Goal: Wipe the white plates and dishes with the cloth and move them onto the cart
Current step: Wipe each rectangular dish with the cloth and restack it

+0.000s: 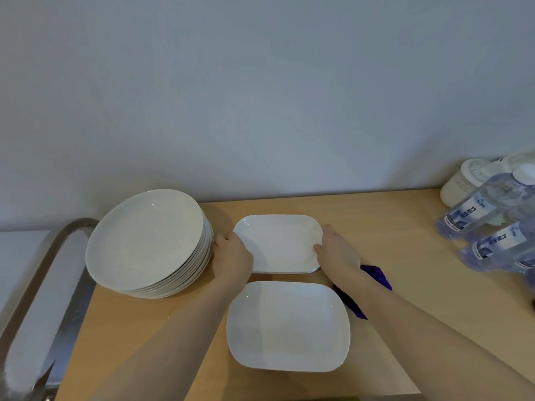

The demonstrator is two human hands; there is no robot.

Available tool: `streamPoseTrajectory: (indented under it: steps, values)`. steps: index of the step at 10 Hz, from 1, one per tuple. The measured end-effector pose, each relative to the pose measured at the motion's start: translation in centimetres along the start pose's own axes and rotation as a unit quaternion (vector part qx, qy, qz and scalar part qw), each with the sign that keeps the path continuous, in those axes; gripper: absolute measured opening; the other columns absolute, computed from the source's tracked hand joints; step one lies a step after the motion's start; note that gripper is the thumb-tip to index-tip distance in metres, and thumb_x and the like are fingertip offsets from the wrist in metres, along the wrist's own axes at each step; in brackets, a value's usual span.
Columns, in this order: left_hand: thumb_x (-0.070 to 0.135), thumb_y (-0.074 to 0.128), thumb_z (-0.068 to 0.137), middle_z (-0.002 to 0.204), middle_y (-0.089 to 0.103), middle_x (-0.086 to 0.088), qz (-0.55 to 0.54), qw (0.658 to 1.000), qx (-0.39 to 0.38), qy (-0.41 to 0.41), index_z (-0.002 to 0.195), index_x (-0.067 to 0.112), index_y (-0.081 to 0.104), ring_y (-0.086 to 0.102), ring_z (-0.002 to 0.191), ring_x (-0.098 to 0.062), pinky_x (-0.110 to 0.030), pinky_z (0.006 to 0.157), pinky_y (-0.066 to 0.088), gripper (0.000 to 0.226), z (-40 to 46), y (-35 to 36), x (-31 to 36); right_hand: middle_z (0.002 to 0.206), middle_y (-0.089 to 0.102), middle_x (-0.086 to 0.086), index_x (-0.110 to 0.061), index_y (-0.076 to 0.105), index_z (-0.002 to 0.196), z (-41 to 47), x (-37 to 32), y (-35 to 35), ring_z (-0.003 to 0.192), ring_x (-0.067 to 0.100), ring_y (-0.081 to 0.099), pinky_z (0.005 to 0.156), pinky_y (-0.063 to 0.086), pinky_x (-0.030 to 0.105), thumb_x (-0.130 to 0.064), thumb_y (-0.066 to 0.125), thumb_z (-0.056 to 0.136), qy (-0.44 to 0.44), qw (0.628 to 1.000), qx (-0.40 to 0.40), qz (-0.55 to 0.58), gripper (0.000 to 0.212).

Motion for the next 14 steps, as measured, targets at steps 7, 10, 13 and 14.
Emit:
streamPoseTrajectory:
  steps: [7, 10, 13, 14]
  values:
    - [0.016, 0.049, 0.088, 0.128, 0.044, -0.023, 0.015, 0.997, -0.038, -0.066, 0.122, -0.001, 0.046, 0.043, 0.117, -0.035, -0.037, 0.098, 0.037, 0.038, 0.5, -0.7, 1.9, 0.112, 0.06, 0.013, -0.004, 0.039, 0.117, -0.9, -0.5, -0.7, 0.097, 0.031, 0.06, 0.065, 0.04, 0.033, -0.009, 0.049, 0.094, 0.028, 0.999, -0.001, 0.022, 0.025]
    - [0.008, 0.044, 0.089, 0.119, 0.051, -0.021, 0.036, 0.999, -0.016, -0.005, 0.116, -0.002, 0.045, 0.048, 0.11, -0.033, -0.036, 0.096, 0.042, 0.029, 1.1, -2.3, 2.5, 0.108, 0.06, 0.011, -0.007, 0.039, 0.113, -1.0, -0.8, -2.6, 0.093, 0.032, 0.059, 0.066, 0.043, 0.034, -0.012, 0.042, 0.094, 0.032, 0.999, 0.034, 0.024, 0.02]
    - [0.003, 0.046, 0.089, 0.123, 0.046, -0.019, -0.044, 0.999, -0.014, 0.021, 0.123, -0.003, 0.041, 0.05, 0.103, -0.03, -0.033, 0.083, 0.045, 0.035, -0.8, -3.0, 2.1, 0.115, 0.049, 0.011, -0.006, 0.041, 0.115, -2.9, -1.3, -4.0, 0.093, 0.03, 0.055, 0.063, 0.036, 0.032, -0.012, 0.04, 0.095, 0.028, 0.994, 0.095, 0.044, 0.021]
    - [-0.001, 0.045, 0.087, 0.121, 0.046, -0.02, -0.065, 0.997, -0.018, 0.028, 0.119, -0.006, 0.042, 0.05, 0.102, -0.032, -0.034, 0.08, 0.044, 0.032, -1.5, -3.3, 1.4, 0.113, 0.049, 0.01, -0.007, 0.042, 0.114, -4.1, -1.0, -4.2, 0.092, 0.028, 0.054, 0.066, 0.038, 0.031, -0.013, 0.04, 0.095, 0.015, 0.993, 0.108, 0.033, 0.02]
Point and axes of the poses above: each hand's wrist, its own z-axis towards the middle knuckle, its own y-axis out of the palm, x = y × z, the point moved 1 cm from there along z, towards the middle knuckle
